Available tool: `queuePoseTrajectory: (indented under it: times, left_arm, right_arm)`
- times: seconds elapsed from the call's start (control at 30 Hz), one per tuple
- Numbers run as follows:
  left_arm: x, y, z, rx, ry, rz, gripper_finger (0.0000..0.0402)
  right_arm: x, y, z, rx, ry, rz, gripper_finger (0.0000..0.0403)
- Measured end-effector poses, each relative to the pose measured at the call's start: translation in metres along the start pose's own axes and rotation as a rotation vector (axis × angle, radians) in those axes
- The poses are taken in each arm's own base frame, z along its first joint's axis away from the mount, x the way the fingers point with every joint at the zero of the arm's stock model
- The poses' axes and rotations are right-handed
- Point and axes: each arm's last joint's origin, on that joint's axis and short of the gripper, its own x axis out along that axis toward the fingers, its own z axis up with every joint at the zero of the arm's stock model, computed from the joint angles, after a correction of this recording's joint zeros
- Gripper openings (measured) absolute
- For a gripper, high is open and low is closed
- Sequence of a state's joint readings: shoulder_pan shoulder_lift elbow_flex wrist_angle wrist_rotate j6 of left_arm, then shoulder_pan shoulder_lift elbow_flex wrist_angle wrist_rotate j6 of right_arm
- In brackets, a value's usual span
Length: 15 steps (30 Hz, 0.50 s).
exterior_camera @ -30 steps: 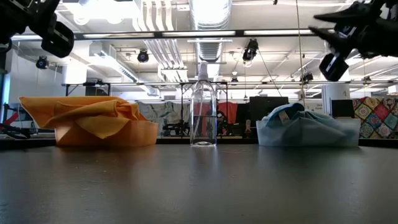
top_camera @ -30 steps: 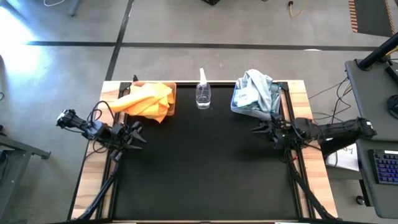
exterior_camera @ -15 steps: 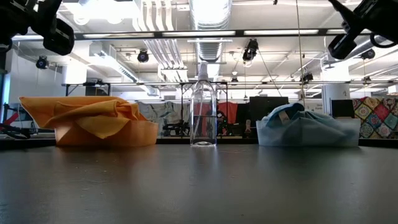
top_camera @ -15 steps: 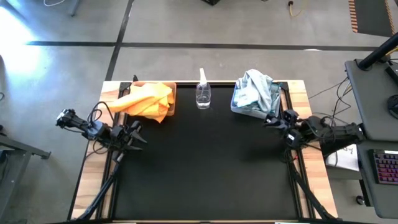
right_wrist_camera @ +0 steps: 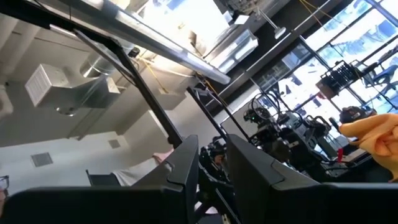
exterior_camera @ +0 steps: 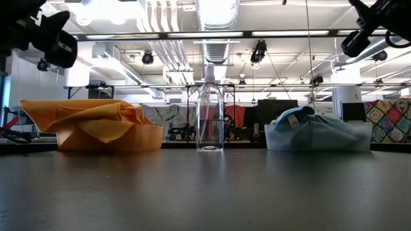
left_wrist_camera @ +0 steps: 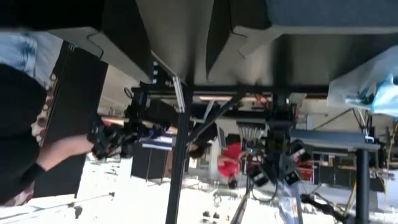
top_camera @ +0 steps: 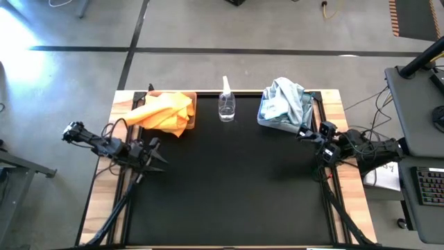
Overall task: Sort microfiber towel by color & place in baskets
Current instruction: Return to Home Position
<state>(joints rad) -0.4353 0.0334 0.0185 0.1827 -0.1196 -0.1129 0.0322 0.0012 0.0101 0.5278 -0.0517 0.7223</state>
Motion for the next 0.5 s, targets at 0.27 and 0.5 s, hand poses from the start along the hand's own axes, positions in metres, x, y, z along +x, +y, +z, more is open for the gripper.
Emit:
queuePoseTrajectory:
  times: [0.27, 0.5]
  left_arm:
    - [-0.0001, 0.0005, -0.0045, 0.006, 0.046, 0.005, 0.0133]
    - [-0.0001, 0.0005, -0.0042, 0.001, 0.043, 0.005, 0.0133]
  right_arm:
    - [0.0001, -0.0001, -0.0001, 0.000, 0.001, -0.001, 0.0086]
    - [0.0014, -0.0018, -0.0019, 0.001, 0.017, -0.015, 0.0079]
